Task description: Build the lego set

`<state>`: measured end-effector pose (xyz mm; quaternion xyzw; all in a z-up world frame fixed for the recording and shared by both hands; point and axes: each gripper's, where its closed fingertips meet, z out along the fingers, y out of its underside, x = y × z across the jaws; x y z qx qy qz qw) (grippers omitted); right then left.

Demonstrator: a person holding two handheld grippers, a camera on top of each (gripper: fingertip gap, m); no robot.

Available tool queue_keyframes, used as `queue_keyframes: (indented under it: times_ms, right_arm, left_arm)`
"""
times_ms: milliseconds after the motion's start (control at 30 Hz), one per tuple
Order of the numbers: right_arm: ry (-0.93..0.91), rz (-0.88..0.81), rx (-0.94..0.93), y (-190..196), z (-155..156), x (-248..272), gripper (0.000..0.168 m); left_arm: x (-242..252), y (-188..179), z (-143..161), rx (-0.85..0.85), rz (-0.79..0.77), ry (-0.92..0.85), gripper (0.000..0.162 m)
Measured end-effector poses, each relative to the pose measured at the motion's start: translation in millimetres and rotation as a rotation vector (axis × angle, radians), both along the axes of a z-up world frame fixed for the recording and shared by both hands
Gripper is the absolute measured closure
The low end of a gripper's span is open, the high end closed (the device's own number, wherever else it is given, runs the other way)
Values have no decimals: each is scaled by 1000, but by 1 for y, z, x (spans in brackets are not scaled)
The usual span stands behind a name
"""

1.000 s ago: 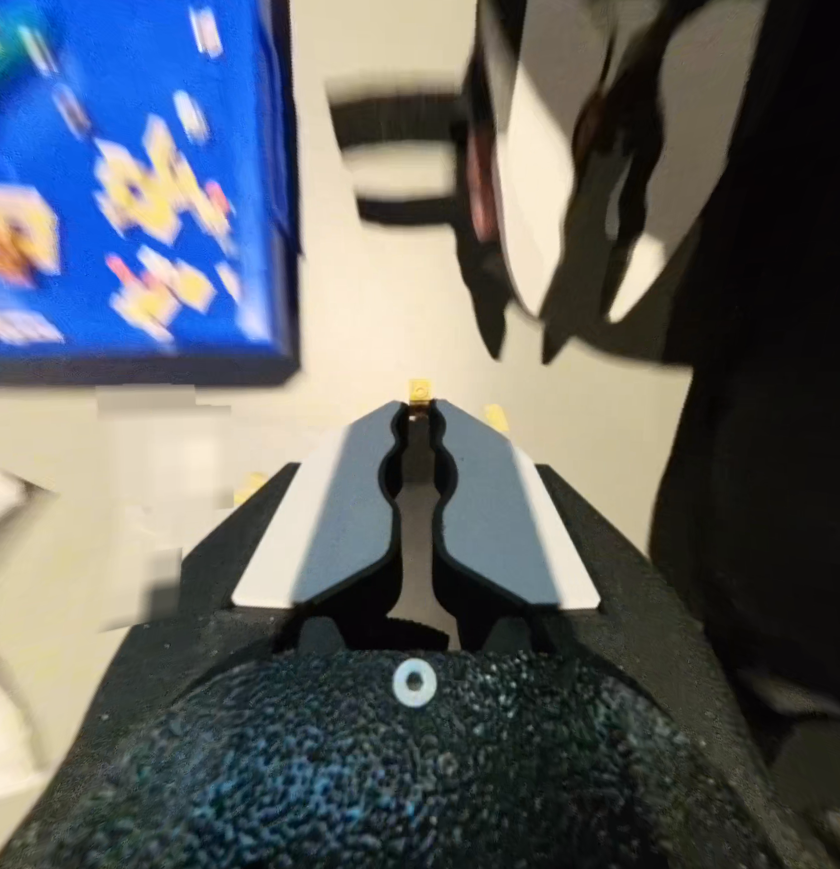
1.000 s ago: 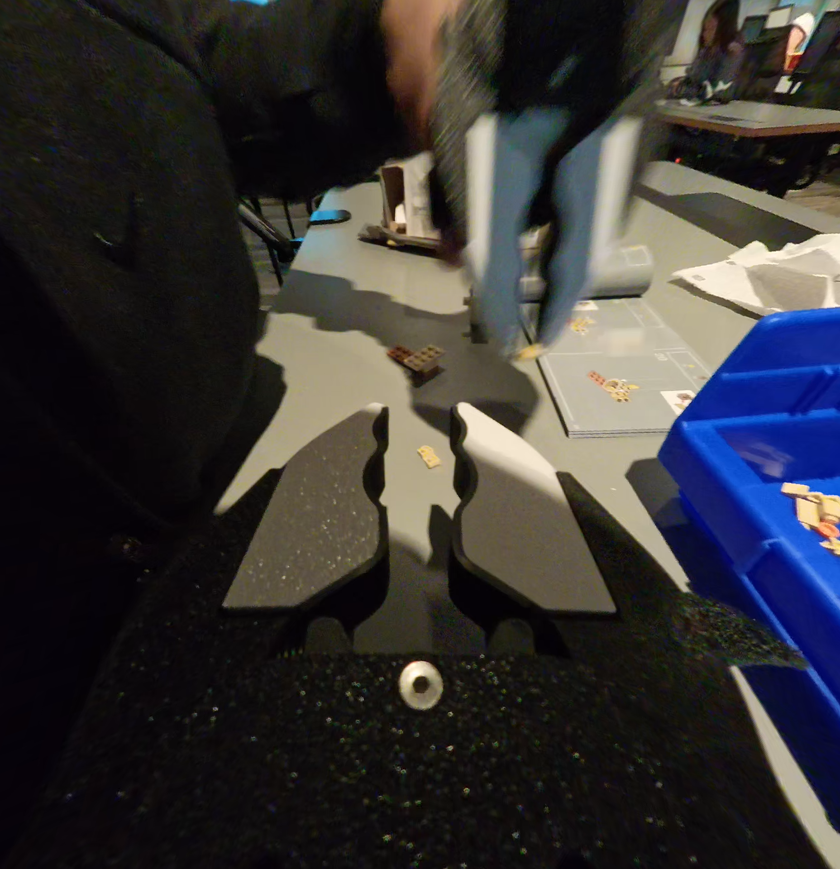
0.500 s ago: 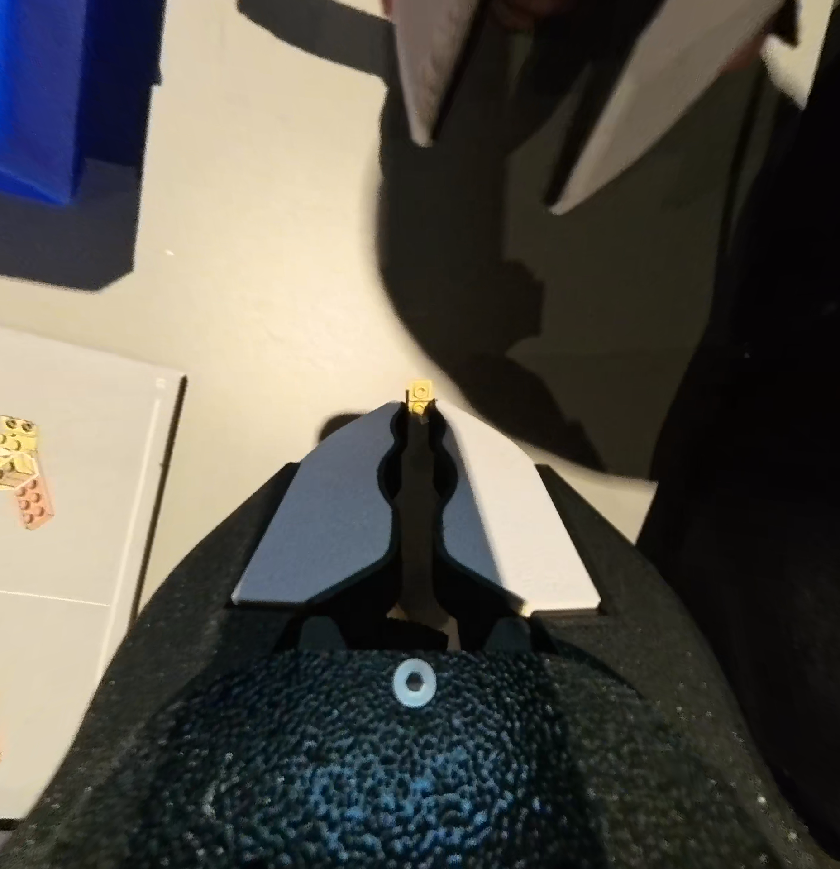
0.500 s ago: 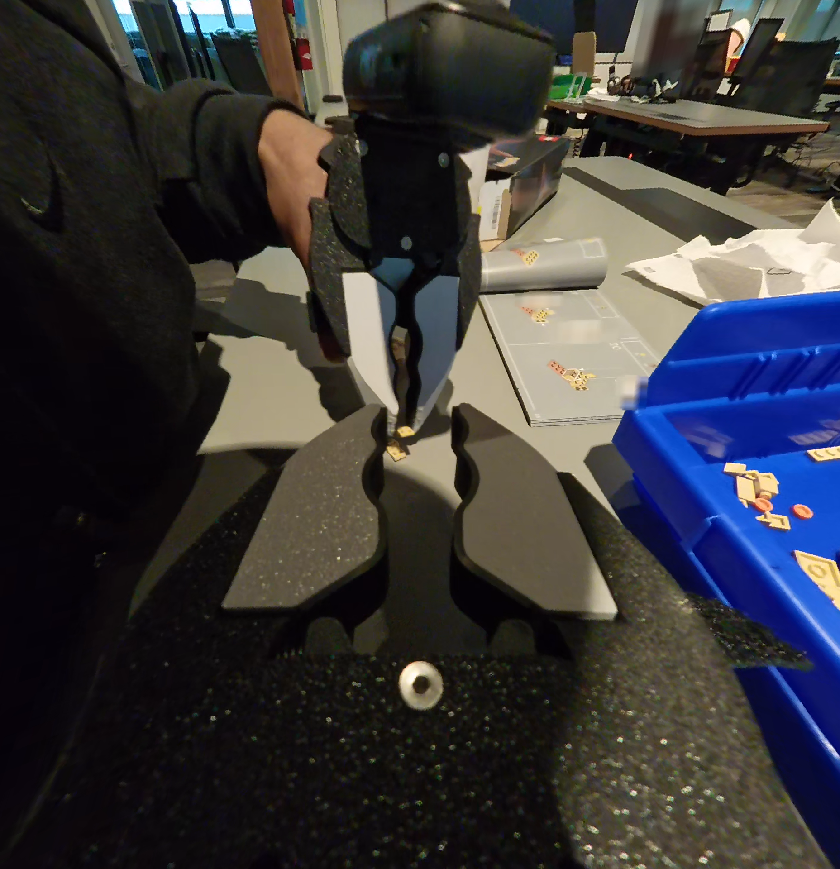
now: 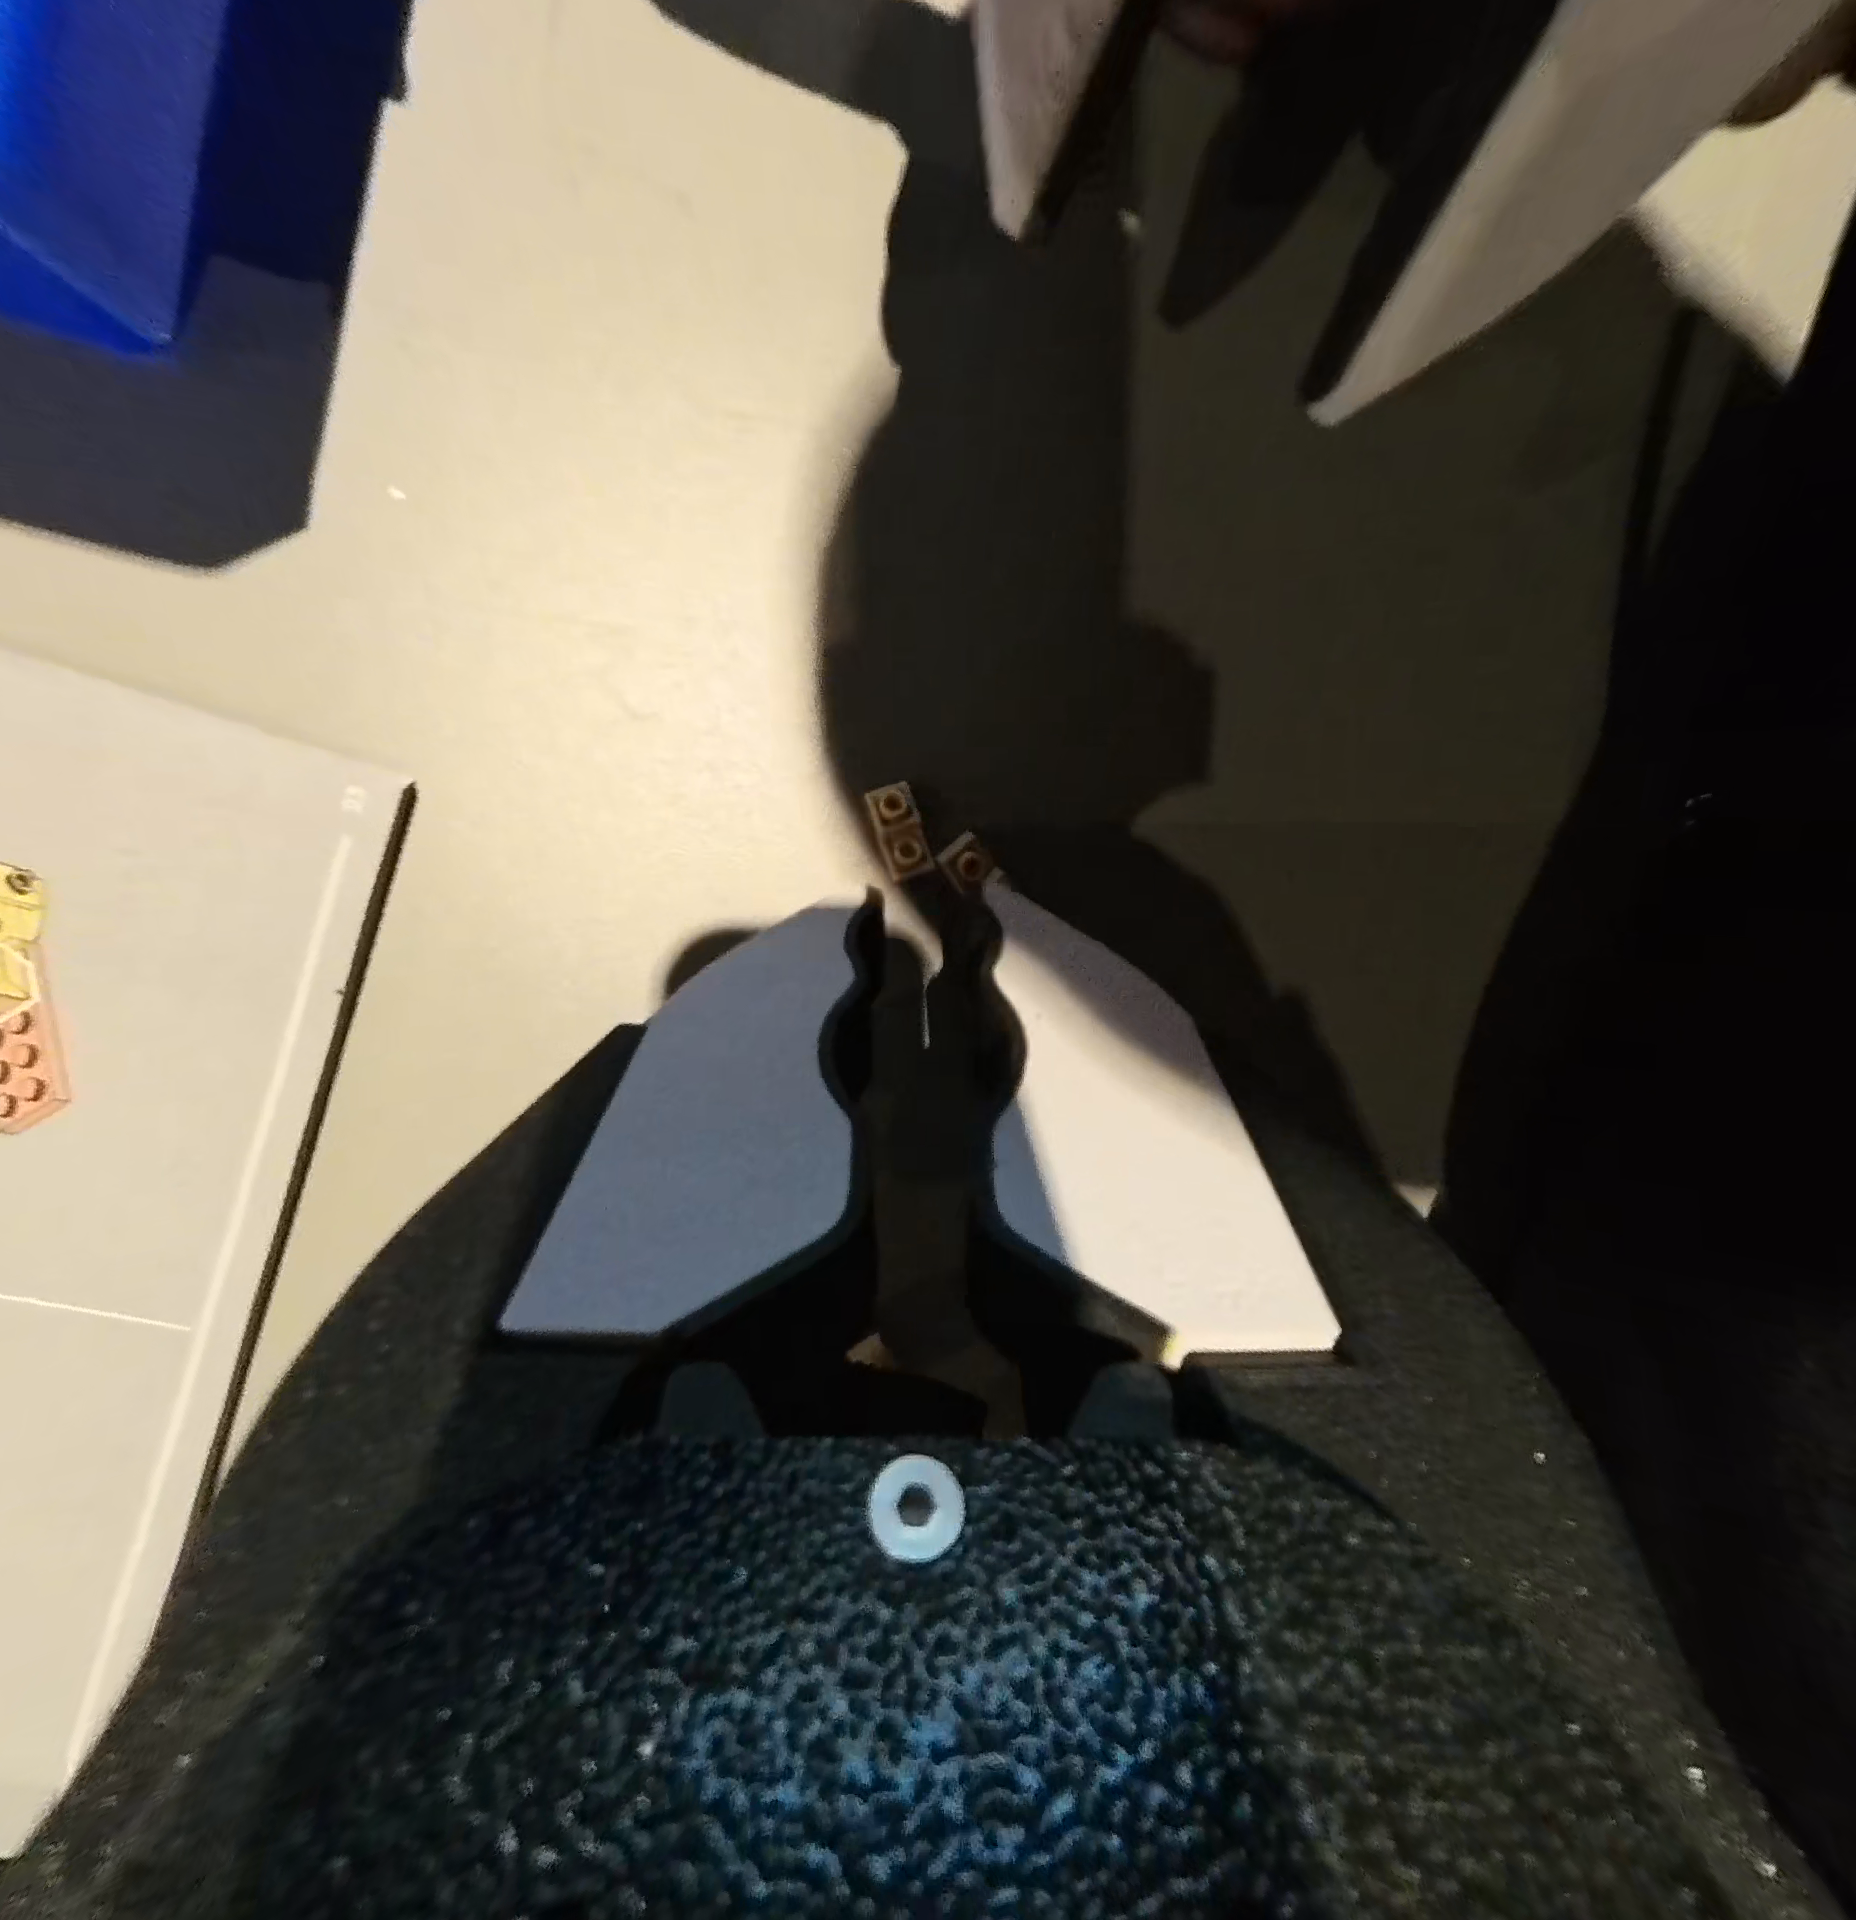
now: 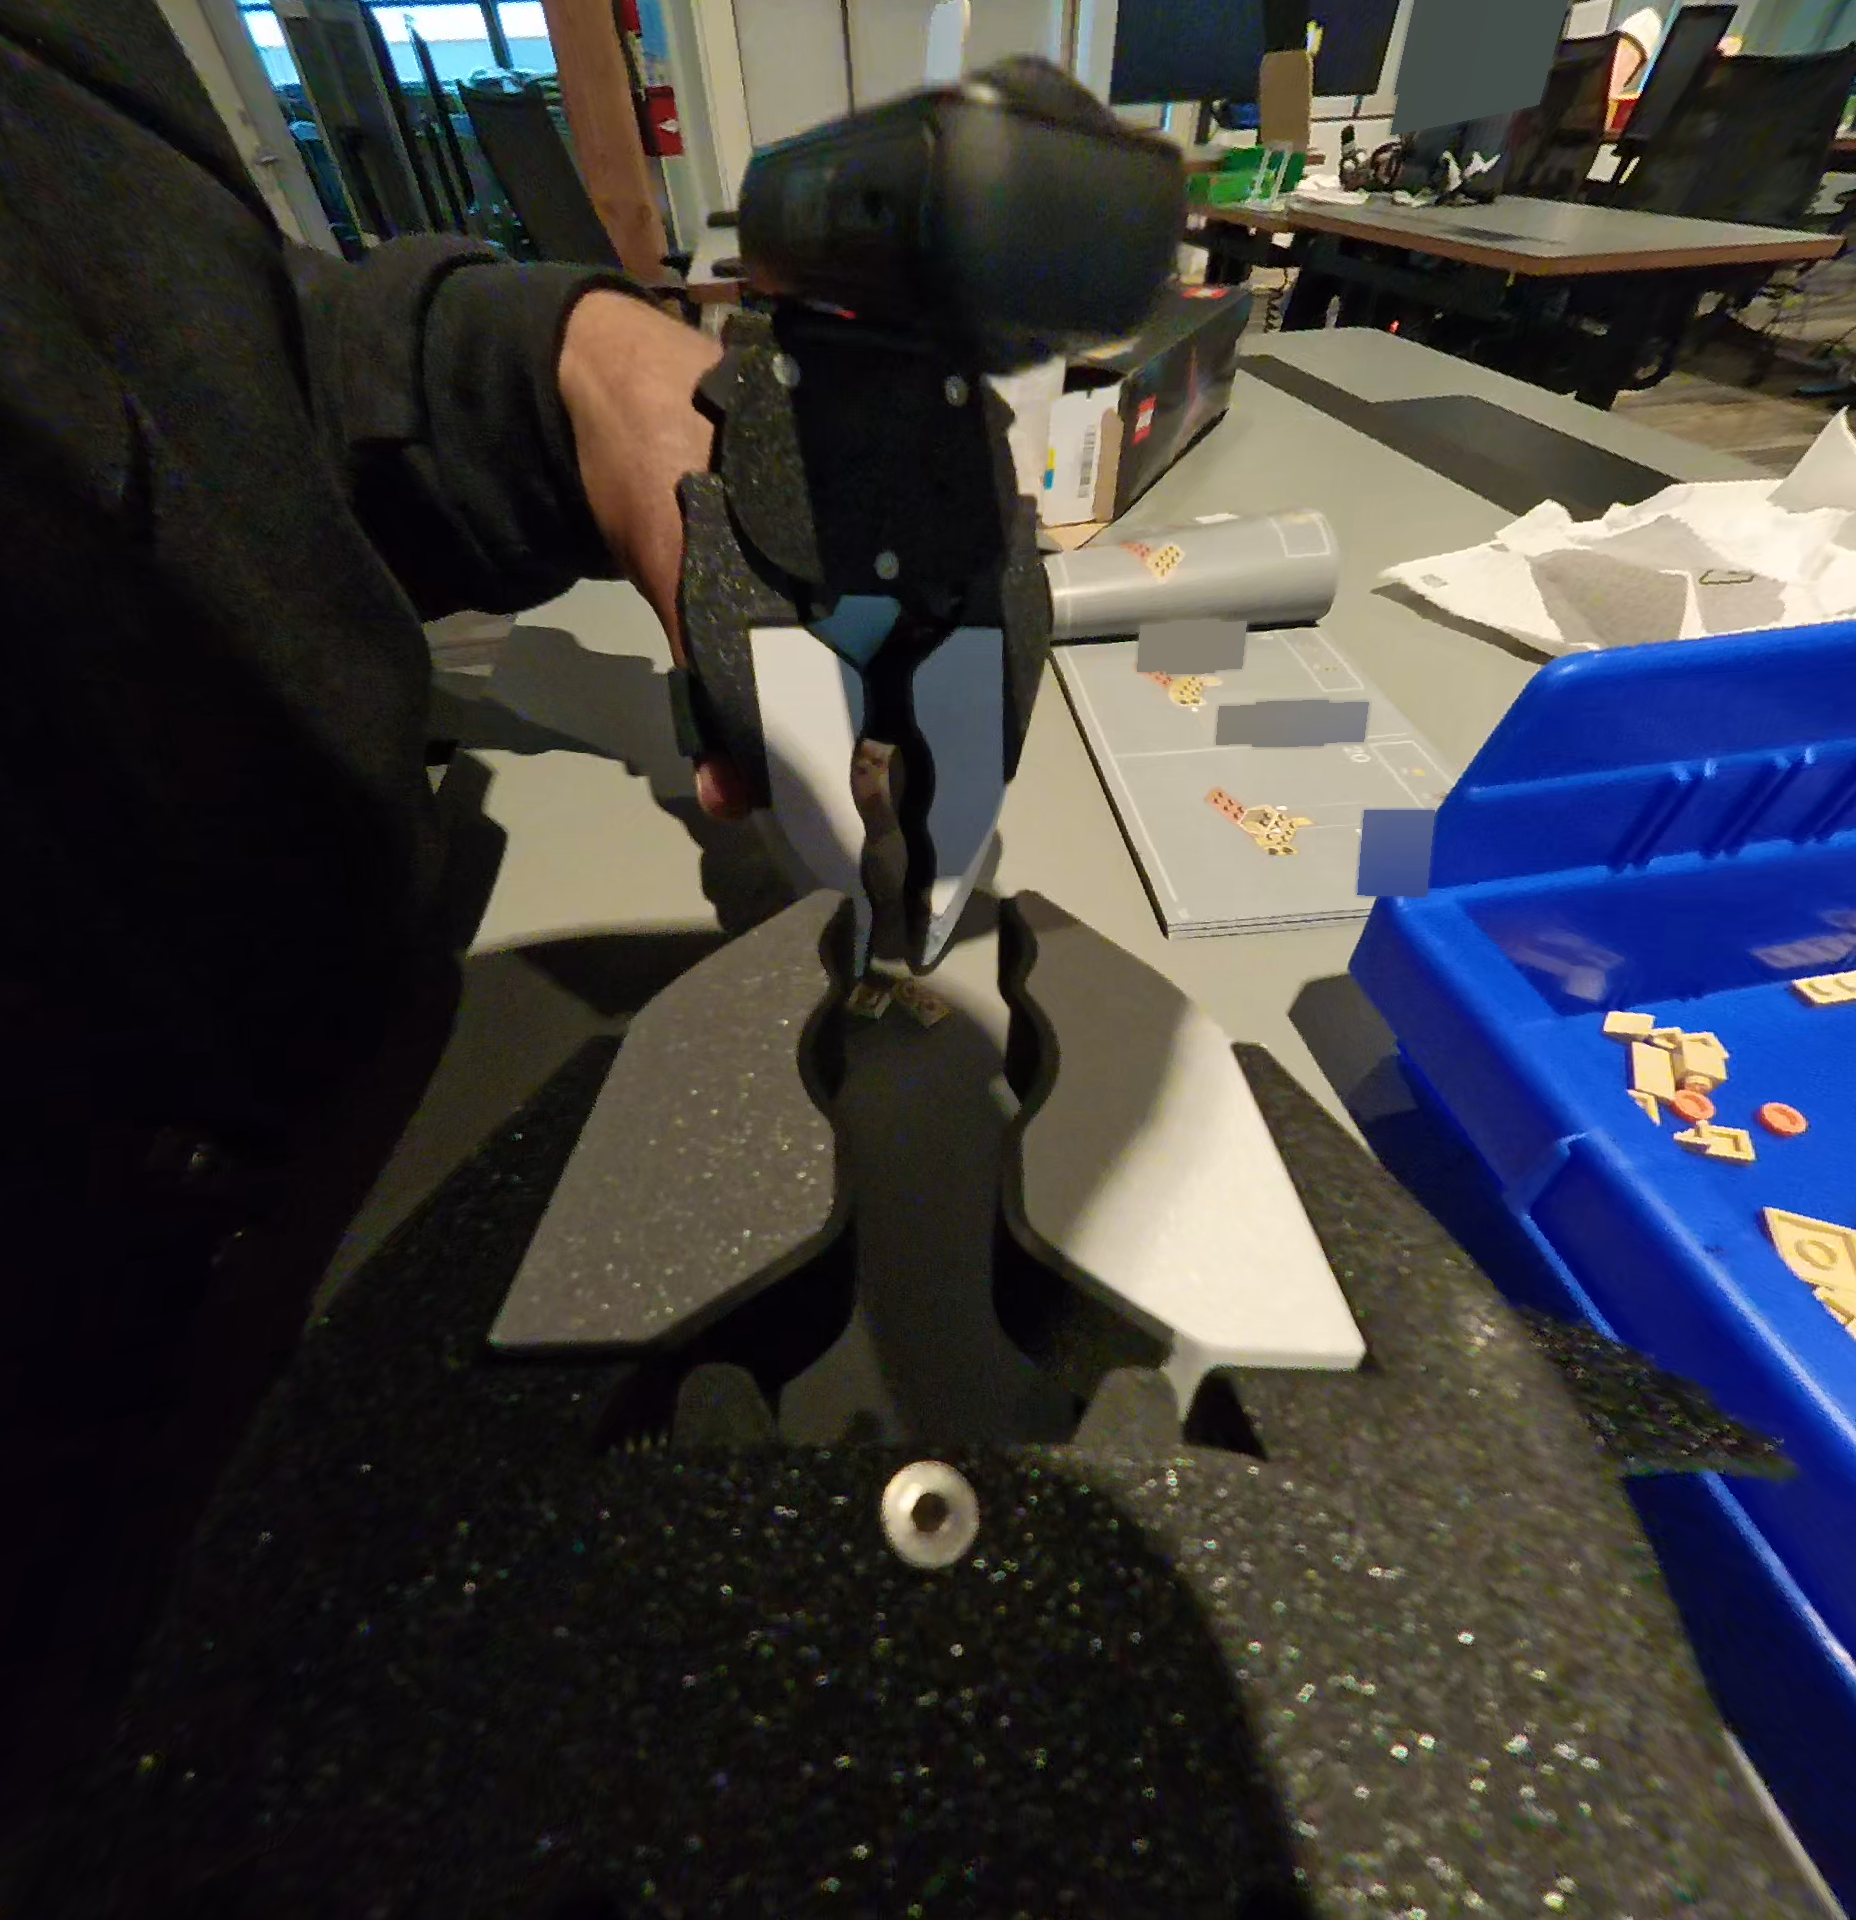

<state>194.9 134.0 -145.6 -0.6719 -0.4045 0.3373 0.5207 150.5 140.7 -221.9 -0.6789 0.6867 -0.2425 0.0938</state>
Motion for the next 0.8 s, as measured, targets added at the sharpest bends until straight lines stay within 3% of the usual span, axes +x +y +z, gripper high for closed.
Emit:
queue_keyframes:
  times_ms: [133,433,800]
  right_arm:
    - [5,-9,-2,2,0,0,142]
    - [23,-1,-17,2,2,1,144]
    - [62,-9,-47,3,4,5,145]
  left_arm:
    - [6,4,14,17,19,-112,148]
    - [41,5,61,217,75,-608,143]
    - [66,22,78,263,204,-817,127]
